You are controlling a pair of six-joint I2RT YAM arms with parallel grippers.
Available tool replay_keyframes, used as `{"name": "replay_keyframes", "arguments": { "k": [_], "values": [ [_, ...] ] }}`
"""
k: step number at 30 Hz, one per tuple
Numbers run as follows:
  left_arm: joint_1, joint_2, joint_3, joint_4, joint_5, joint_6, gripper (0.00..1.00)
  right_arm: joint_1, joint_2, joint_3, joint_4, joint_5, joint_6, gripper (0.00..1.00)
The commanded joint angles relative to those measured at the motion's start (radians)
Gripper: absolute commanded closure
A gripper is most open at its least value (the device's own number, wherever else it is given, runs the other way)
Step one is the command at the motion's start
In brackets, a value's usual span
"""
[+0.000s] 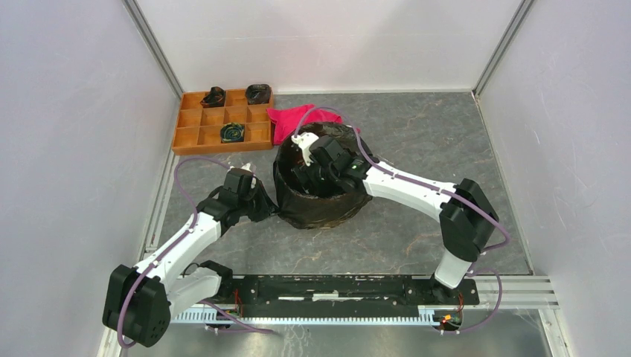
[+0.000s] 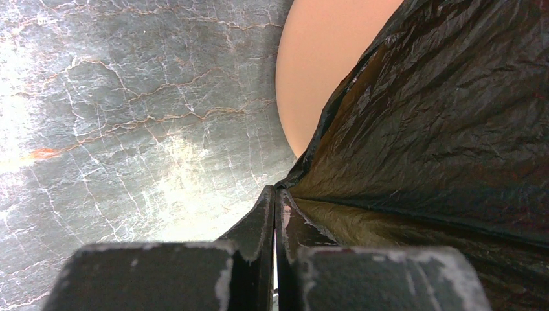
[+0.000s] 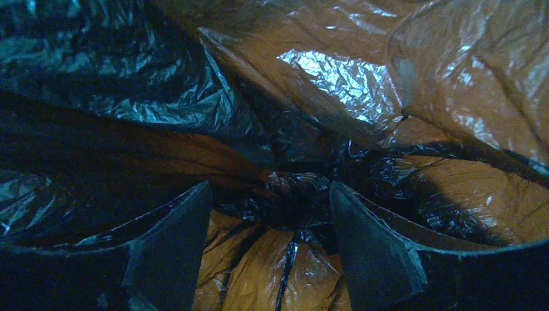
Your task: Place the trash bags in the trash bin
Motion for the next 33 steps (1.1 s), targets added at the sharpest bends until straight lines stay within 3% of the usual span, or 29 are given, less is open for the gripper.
{"name": "replay_keyframes", "arguments": {
  "k": [1,8,14,22,27,33],
  "values": [
    [0.005,-0.001,0.013,0.027,0.01,0.029,0.96,0.004,-0.044,0.023,0.004,-0.021,0.046,0.26],
    [0.004,-0.022,0.02,0.008,-0.001,0.02,0.83,0.004,-0.126,0.024,0.04,-0.07,0.059,0.19],
    [0.004,-0.083,0.038,-0.038,-0.009,0.001,0.53,0.004,-0.185,0.035,0.066,-0.105,0.063,0.11],
    [0.005,-0.215,0.082,-0.155,-0.069,-0.024,0.3,0.003,-0.246,0.061,0.078,-0.097,0.029,0.06],
    [0.004,-0.306,0.139,-0.246,-0.148,-0.031,0.21,-0.018,-0.296,0.059,0.05,0.056,-0.059,0.02],
    [0.005,-0.37,0.216,-0.291,-0.244,-0.017,0.17,-0.056,-0.229,0.055,0.028,0.014,-0.076,0.06]
  ]
}}
